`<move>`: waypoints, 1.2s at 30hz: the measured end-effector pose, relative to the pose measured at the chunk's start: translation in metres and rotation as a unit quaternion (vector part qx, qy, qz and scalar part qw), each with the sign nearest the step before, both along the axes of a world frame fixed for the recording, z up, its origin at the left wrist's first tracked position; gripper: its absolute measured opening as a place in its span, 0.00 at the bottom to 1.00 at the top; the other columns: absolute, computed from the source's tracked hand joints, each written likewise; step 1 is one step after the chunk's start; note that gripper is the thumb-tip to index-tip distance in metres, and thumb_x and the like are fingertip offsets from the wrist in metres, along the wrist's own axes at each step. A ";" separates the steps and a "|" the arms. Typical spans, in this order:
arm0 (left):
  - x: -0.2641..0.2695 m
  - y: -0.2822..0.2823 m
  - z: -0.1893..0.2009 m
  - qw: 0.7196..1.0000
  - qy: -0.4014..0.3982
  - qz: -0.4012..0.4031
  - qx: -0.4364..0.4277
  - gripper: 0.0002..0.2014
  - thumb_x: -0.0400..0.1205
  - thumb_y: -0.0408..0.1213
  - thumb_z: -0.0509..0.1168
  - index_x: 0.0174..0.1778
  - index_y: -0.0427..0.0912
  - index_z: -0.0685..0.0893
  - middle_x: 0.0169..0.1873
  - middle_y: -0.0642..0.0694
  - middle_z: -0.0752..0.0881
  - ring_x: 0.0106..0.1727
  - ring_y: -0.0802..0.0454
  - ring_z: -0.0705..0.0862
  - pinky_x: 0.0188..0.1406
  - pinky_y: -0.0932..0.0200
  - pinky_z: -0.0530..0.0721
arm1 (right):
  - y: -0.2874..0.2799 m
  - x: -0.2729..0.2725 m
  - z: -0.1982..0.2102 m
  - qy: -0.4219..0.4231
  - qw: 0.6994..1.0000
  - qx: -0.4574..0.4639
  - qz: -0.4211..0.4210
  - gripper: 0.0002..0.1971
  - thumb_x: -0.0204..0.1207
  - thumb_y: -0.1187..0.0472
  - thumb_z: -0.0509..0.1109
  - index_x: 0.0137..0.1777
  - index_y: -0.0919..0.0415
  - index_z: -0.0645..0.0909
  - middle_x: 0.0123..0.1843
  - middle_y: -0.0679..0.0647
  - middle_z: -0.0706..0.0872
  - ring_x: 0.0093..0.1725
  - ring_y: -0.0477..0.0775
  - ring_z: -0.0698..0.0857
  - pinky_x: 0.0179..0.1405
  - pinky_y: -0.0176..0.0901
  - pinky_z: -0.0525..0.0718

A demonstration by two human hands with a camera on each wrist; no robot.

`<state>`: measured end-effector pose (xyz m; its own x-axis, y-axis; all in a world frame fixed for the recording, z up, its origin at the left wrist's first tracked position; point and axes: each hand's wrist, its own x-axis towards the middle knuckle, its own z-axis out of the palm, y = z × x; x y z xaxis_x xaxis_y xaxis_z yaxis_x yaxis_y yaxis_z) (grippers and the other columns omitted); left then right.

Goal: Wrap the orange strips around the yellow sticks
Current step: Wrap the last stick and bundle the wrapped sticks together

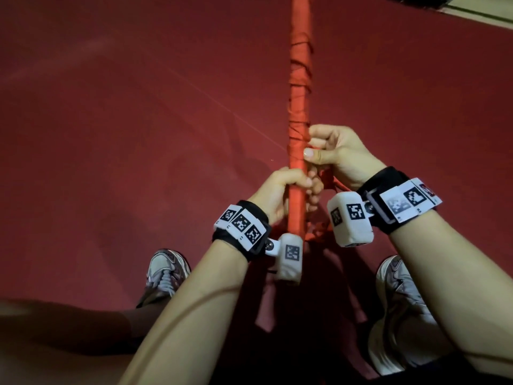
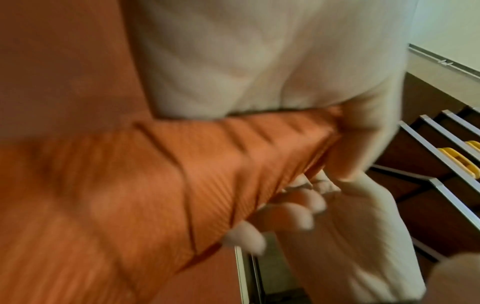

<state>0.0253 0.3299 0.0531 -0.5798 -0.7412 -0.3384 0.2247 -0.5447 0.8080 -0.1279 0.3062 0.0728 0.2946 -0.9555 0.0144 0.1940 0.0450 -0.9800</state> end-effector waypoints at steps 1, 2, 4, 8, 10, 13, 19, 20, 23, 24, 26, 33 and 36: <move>-0.001 -0.001 0.000 0.999 -0.022 0.030 -0.004 0.04 0.73 0.30 0.68 0.40 0.41 0.79 0.31 0.43 0.82 0.30 0.49 0.81 0.31 0.57 0.84 | -0.002 0.004 -0.003 0.015 0.998 -0.011 -0.066 0.12 0.71 0.76 0.76 0.54 0.67 0.83 0.39 0.54 0.91 0.30 0.46 0.87 0.29 0.35 0.85; -0.003 -0.003 0.000 0.996 -0.058 0.069 -0.017 0.02 0.80 0.31 0.68 0.41 0.39 0.83 0.33 0.41 0.84 0.31 0.49 0.83 0.33 0.56 0.85 | -0.004 0.009 -0.005 0.031 0.990 -0.021 -0.135 0.13 0.70 0.76 0.78 0.52 0.67 0.84 0.39 0.54 0.91 0.32 0.45 0.88 0.32 0.35 0.85; -0.006 -0.007 -0.006 0.984 -0.115 0.129 -0.045 0.03 0.83 0.32 0.71 0.49 0.35 0.87 0.36 0.38 0.88 0.33 0.48 0.85 0.38 0.55 0.86 | -0.008 0.015 -0.008 0.054 0.967 -0.028 -0.247 0.12 0.69 0.74 0.81 0.50 0.66 0.86 0.39 0.53 0.89 0.32 0.45 0.86 0.31 0.35 0.83; -0.009 -0.006 -0.018 0.928 -0.267 0.216 -0.146 0.15 0.71 0.45 0.80 0.49 0.42 0.89 0.37 0.42 0.93 0.35 0.48 0.89 0.40 0.52 0.87 | -0.009 0.012 -0.013 0.087 0.964 -0.011 -0.250 0.08 0.73 0.69 0.79 0.40 0.66 0.81 0.28 0.53 0.78 0.20 0.44 0.74 0.18 0.36 0.72; -0.006 -0.006 -0.020 0.907 -0.303 0.232 -0.176 0.15 0.65 0.49 0.77 0.43 0.46 0.89 0.30 0.48 0.91 0.30 0.47 0.87 0.34 0.52 0.86 | -0.008 0.011 -0.010 0.097 0.974 -0.016 -0.206 0.07 0.77 0.69 0.76 0.41 0.68 0.80 0.28 0.56 0.78 0.20 0.46 0.75 0.16 0.36 0.73; -0.004 -0.005 -0.018 0.939 -0.196 0.239 -0.153 0.12 0.68 0.37 0.71 0.44 0.35 0.90 0.31 0.43 0.89 0.25 0.49 0.78 0.25 0.58 0.77 | -0.006 0.010 -0.005 0.104 0.985 -0.028 -0.133 0.10 0.82 0.70 0.70 0.55 0.80 0.80 0.27 0.53 0.82 0.20 0.48 0.77 0.17 0.37 0.75; 0.003 -0.001 -0.003 0.988 -0.034 0.108 -0.109 0.02 0.66 0.31 0.64 0.33 0.38 0.80 0.23 0.47 0.82 0.19 0.55 0.71 0.17 0.64 0.70 | -0.001 0.002 -0.001 0.033 0.999 -0.015 0.010 0.17 0.84 0.63 0.66 0.64 0.78 0.81 0.35 0.66 0.86 0.23 0.46 0.74 0.20 0.35 0.72; 0.004 -0.003 -0.003 0.991 -0.011 0.084 -0.101 0.06 0.63 0.32 0.65 0.33 0.38 0.76 0.23 0.46 0.81 0.18 0.55 0.70 0.16 0.65 0.69 | -0.001 0.002 0.001 0.032 0.999 -0.024 0.028 0.20 0.83 0.61 0.66 0.65 0.79 0.81 0.41 0.75 0.86 0.23 0.46 0.72 0.20 0.35 0.70; 0.007 -0.007 -0.005 0.997 0.021 0.024 -0.065 0.13 0.59 0.39 0.67 0.33 0.40 0.72 0.20 0.46 0.72 0.18 0.55 0.67 0.16 0.64 0.69 | -0.004 0.000 0.003 0.038 0.998 -0.035 0.035 0.25 0.79 0.56 0.72 0.63 0.81 0.79 0.49 0.79 0.85 0.23 0.44 0.70 0.21 0.36 0.65; 0.006 -0.008 -0.006 0.998 0.017 0.013 -0.051 0.13 0.60 0.40 0.68 0.34 0.42 0.72 0.21 0.47 0.71 0.19 0.55 0.67 0.18 0.63 0.70 | -0.005 0.001 0.002 0.053 0.998 -0.041 0.020 0.29 0.76 0.51 0.75 0.58 0.82 0.79 0.43 0.75 0.85 0.23 0.44 0.69 0.21 0.35 0.65; 0.003 -0.007 -0.004 0.999 -0.017 0.028 -0.026 0.10 0.68 0.40 0.70 0.35 0.43 0.75 0.24 0.47 0.72 0.21 0.54 0.69 0.22 0.61 0.71 | -0.006 0.006 -0.002 0.099 0.993 -0.058 -0.041 0.36 0.71 0.45 0.81 0.47 0.84 0.75 0.31 0.67 0.76 0.24 0.46 0.68 0.22 0.34 0.66; -0.020 -0.007 -0.016 0.923 -0.234 0.280 -0.125 0.04 0.73 0.30 0.73 0.39 0.42 0.85 0.25 0.43 0.86 0.23 0.48 0.84 0.27 0.57 0.83 | -0.005 0.017 -0.013 0.214 0.950 -0.100 -0.206 0.12 0.72 0.59 0.83 0.47 0.66 0.87 0.34 0.57 0.87 0.27 0.43 0.79 0.27 0.33 0.76; -0.012 -0.006 -0.015 0.924 -0.211 0.287 -0.136 0.04 0.72 0.27 0.71 0.37 0.40 0.84 0.21 0.43 0.82 0.19 0.48 0.78 0.22 0.58 0.79 | -0.006 0.012 -0.001 0.220 0.961 -0.103 -0.133 0.13 0.73 0.62 0.82 0.52 0.69 0.87 0.36 0.57 0.87 0.27 0.40 0.78 0.27 0.32 0.75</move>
